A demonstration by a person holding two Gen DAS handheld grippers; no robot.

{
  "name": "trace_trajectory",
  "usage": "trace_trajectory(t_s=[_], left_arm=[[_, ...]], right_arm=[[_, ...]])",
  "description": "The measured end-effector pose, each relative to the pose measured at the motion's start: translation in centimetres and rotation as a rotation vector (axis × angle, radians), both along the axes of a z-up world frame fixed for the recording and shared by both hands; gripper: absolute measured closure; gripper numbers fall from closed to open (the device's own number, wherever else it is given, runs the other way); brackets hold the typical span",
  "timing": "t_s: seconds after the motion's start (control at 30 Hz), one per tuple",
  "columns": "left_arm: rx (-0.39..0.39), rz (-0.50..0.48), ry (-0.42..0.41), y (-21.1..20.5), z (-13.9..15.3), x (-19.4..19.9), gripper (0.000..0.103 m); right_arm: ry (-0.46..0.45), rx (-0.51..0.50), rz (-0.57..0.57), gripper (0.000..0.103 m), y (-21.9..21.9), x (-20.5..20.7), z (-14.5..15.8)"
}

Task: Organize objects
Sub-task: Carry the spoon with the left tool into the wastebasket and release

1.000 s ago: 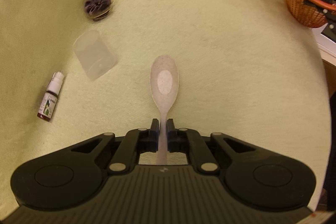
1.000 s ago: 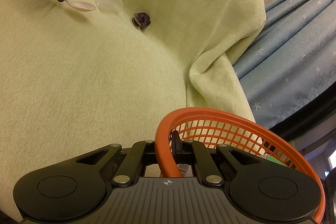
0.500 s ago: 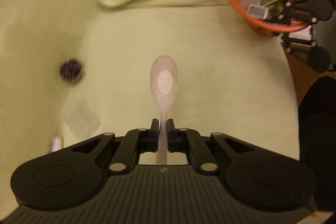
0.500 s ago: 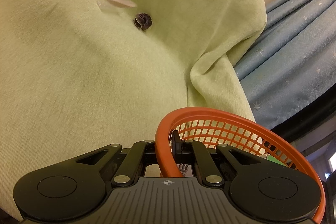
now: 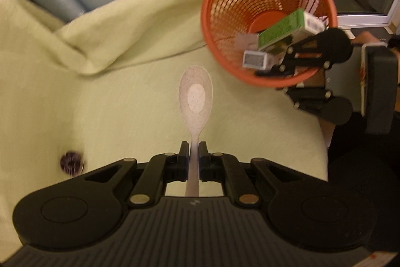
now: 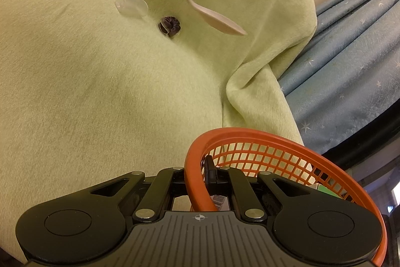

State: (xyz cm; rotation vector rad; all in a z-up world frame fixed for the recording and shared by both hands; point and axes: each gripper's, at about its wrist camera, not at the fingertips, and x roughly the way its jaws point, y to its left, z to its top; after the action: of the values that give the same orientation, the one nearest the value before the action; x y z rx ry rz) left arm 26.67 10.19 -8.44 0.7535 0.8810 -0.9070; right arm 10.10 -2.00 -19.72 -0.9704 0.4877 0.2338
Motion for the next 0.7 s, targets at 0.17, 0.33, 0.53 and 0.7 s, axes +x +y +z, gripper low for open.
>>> trace_trajectory(t_s=[0.17, 0.33, 0.53, 0.7], left_arm=[[-0.018, -0.053, 0.001, -2.7, 0.8, -0.2, 0.099], [-0.032, -0.108, -0.002, -5.6, 1.6, -0.2, 0.099], [-0.029, -0.164, -0.008, -9.0, 2.0, -0.1, 0.099], [0.007, -0.209, -0.006, -11.5, 1.0, -0.1, 0.099]], right_arm=[[0.000, 0.000, 0.000, 0.101, 0.0, 0.0, 0.1], [-0.001, 0.004, -0.001, 0.101, 0.1, 0.0, 0.2], [-0.004, 0.009, 0.000, 0.101, 0.1, 0.1, 0.3], [-0.008, 0.015, 0.001, 0.101, 0.1, 0.0, 0.2]])
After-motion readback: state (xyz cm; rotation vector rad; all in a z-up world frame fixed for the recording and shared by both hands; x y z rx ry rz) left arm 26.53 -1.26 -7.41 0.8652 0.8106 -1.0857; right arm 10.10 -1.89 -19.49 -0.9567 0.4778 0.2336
